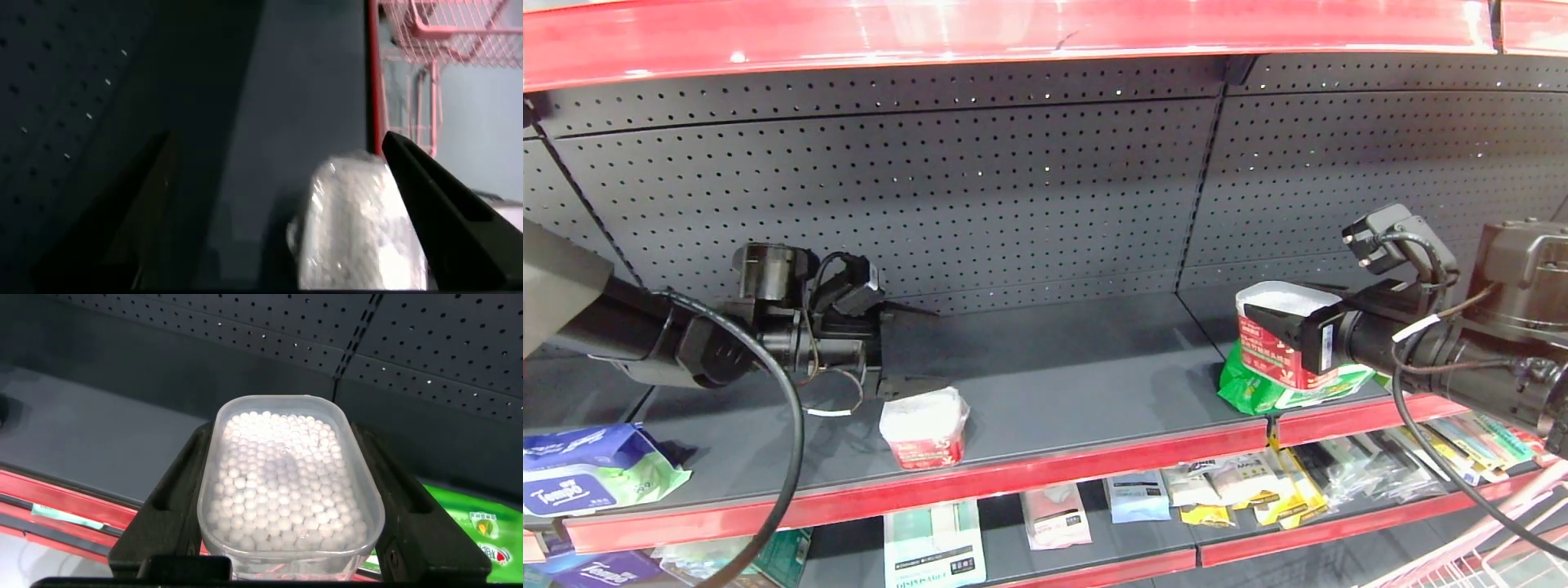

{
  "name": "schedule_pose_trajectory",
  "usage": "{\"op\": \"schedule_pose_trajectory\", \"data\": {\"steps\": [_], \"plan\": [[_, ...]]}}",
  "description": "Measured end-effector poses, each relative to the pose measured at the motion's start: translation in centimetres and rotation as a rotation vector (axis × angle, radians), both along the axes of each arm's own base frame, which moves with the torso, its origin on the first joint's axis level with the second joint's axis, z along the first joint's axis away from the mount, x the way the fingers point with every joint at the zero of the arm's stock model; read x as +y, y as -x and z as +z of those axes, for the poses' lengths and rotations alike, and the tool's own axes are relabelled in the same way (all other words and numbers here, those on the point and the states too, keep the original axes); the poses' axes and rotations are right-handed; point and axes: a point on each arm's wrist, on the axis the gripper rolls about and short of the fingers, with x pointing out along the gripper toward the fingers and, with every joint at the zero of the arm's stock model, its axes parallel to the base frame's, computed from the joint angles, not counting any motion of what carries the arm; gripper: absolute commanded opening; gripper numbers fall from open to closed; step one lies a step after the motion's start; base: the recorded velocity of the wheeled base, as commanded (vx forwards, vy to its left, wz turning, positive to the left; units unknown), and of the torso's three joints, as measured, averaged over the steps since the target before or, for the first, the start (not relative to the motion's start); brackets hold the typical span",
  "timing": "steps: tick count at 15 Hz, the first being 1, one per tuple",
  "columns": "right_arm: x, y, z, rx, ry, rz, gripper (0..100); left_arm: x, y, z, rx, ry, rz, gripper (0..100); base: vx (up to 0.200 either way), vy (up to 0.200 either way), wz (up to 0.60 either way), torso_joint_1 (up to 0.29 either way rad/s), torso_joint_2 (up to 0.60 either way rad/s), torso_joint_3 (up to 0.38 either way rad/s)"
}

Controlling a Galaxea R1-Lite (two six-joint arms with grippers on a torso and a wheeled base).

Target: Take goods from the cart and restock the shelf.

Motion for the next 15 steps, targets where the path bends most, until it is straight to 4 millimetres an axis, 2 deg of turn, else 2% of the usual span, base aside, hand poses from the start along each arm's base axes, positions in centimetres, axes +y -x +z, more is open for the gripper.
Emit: {"op": "schedule_pose_trajectory", "data": {"steps": [3, 5, 8, 10, 11, 13, 15], "plan": [[0.0, 0.0, 0.1, -0.003, -0.002, -0.001, 0, -1.2, -0.9, 0.3, -0.055, 0.026, 0.07, 100, 0.0, 0.0, 0.0, 0.0, 0.0, 0.0], [0.0, 0.0, 0.0, 0.001, -0.003, -0.001, 0, -1.5, -1.8, 0.3, -0.096, 0.039, 0.19, 100, 0.0, 0.0, 0.0, 0.0, 0.0, 0.0], [0.0, 0.0, 0.0, 0.003, -0.005, 0.001, 0, -2.4, -3.0, 0.9, -0.142, 0.156, 0.518, 100, 0.0, 0.0, 0.0, 0.0, 0.0, 0.0], [0.0, -0.1, 0.1, -0.002, -0.007, 0.002, 0, -3.7, -3.4, 1.6, -0.153, 0.34, 0.792, 100, 0.0, 0.0, 0.0, 0.0, 0.0, 0.0], [0.0, -0.1, 0.2, -0.004, -0.008, 0.004, 0, -4.3, -3.4, 1.8, -0.158, 0.402, 0.855, 100, 0.0, 0.0, 0.0, 0.0, 0.0, 0.0], [0.0, -0.1, 0.3, -0.007, -0.011, 0.003, 0, -4.1, -3.1, 2.1, -0.167, 0.415, 0.948, 100, 0.0, 0.0, 0.0, 0.0, 0.0, 0.0], [0.0, 0.1, 0.1, -0.003, -0.01, 0.007, 0, -2.6, -1.6, 2.3, -0.145, 0.388, 1.054, 100, 0.0, 0.0, 0.0, 0.0, 0.0, 0.0]]}}
